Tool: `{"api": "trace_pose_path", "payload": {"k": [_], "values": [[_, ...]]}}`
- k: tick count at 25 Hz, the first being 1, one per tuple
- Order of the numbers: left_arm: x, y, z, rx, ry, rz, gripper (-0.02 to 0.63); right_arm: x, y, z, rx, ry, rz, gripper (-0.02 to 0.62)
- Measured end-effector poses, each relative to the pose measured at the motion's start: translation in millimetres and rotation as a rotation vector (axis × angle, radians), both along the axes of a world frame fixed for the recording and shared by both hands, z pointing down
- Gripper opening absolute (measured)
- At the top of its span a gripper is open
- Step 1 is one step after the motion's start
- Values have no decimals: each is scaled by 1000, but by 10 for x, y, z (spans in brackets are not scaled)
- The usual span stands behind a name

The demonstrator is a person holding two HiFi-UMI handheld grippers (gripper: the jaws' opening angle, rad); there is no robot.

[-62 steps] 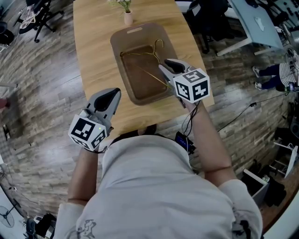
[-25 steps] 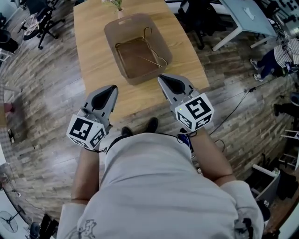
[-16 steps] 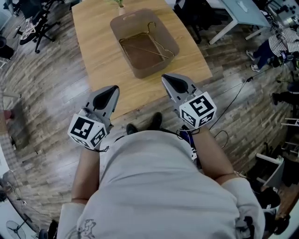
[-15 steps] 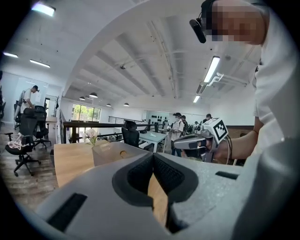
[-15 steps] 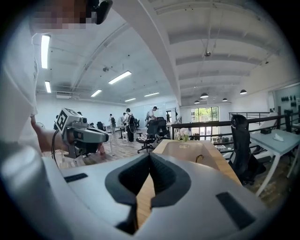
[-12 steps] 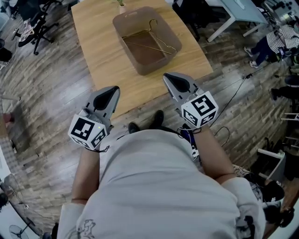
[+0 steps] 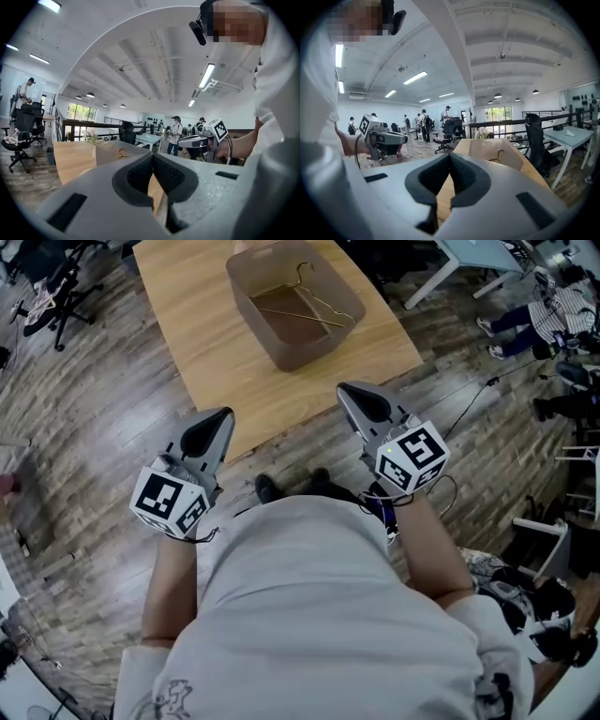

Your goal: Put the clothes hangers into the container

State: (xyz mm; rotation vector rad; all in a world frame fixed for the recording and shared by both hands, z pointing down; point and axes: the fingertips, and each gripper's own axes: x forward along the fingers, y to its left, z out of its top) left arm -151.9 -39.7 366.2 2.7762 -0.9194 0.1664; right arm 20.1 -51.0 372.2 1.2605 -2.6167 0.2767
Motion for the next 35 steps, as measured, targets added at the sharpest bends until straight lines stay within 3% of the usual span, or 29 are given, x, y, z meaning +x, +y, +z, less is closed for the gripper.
{"api": "trace_pose_path", "payload": {"k": [6,22,35], "values": [[88,89,13,3,-8,-8,6,130,129,-54,16,1,-13,5],[1159,531,-51,5,-32,-7,6,1036,696,-47,43,22,-79,5],[1600,1073,-100,24,-42,-50,6,1388,1297,3,82,28,-117,5]]}}
